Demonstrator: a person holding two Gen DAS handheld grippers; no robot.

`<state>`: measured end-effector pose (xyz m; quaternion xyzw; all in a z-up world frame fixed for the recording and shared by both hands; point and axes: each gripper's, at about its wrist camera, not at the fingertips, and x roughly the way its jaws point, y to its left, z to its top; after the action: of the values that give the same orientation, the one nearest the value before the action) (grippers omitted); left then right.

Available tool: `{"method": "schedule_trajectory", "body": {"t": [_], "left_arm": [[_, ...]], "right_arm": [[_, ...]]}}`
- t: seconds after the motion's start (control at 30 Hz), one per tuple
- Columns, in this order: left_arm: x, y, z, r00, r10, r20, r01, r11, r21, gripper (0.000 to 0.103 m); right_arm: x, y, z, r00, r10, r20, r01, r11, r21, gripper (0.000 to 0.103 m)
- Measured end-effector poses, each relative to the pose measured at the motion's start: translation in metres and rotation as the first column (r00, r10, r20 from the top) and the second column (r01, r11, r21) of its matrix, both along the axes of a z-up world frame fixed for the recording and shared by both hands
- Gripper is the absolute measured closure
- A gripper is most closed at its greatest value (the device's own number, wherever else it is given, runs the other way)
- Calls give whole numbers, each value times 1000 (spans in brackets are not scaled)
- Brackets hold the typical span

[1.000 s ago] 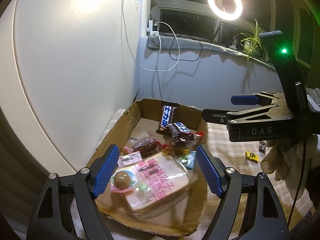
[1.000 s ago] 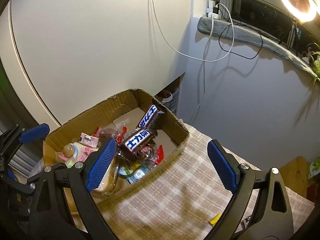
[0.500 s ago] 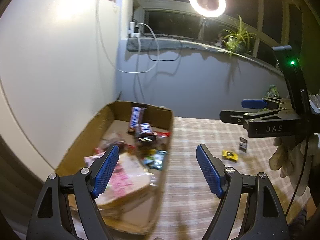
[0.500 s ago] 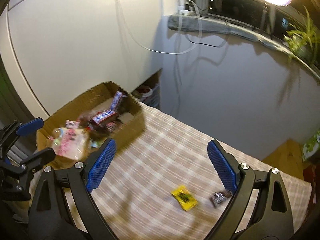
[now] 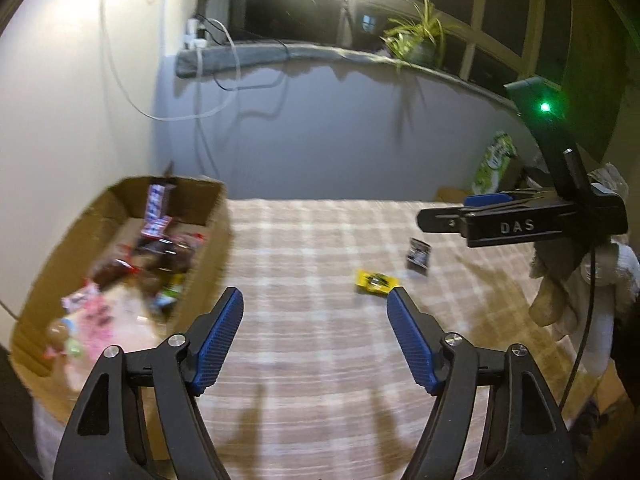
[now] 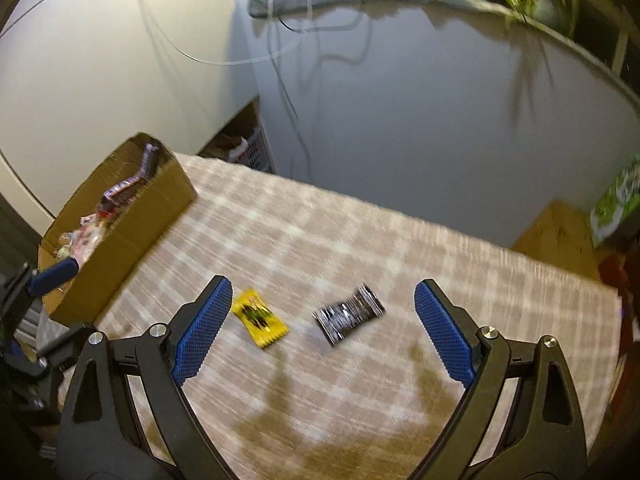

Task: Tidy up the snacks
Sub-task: 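Grasp the yellow candy with the left gripper while the right gripper grasps the black-wrapped candy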

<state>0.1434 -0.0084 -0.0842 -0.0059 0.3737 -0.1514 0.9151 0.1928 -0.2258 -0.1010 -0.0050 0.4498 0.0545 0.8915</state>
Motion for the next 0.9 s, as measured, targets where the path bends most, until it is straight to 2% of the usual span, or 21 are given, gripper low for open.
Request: {"method": "schedule_trajectory", "body": {"t": [0.13, 0.2, 0.27, 0.37, 0.47, 0.5, 0.67, 0.83, 0.9], "left_arm": [[8, -18, -14, 997, -37, -60, 35, 999, -31, 35], [13, -25, -20, 995, -49, -92, 45, 998, -48, 43], [19, -32, -29, 990, -63, -130, 55, 996, -67, 46], [26, -39, -38, 984, -73, -165, 60, 994, -86, 48], [32, -46, -44, 979, -81, -186, 64, 994, -93, 48], [34, -48, -46, 978, -83, -192, 66, 993, -96, 48], [45, -58, -52, 975, -82, -208, 65, 994, -86, 48], [50, -68, -61, 975, -74, -208, 64, 996, -57, 48], [51, -71, -64, 975, -75, -209, 67, 997, -45, 48]], "right_arm": [[3, -15, -16, 997, -44, -64, 48, 997, 64, 9], [6, -20, -24, 993, -65, -94, 74, 993, 93, 15], [10, -24, -33, 989, -77, -129, 93, 988, 123, 25], [17, -26, -45, 982, -85, -170, 110, 983, 146, 33], [24, -26, -56, 974, -92, -206, 126, 980, 155, 48], [25, -26, -58, 972, -96, -213, 131, 979, 157, 50], [31, -25, -60, 973, -113, -203, 140, 982, 124, 52], [38, -18, -60, 977, -100, -190, 111, 993, 49, 53], [39, -16, -61, 978, -91, -186, 97, 995, 24, 56]]}}
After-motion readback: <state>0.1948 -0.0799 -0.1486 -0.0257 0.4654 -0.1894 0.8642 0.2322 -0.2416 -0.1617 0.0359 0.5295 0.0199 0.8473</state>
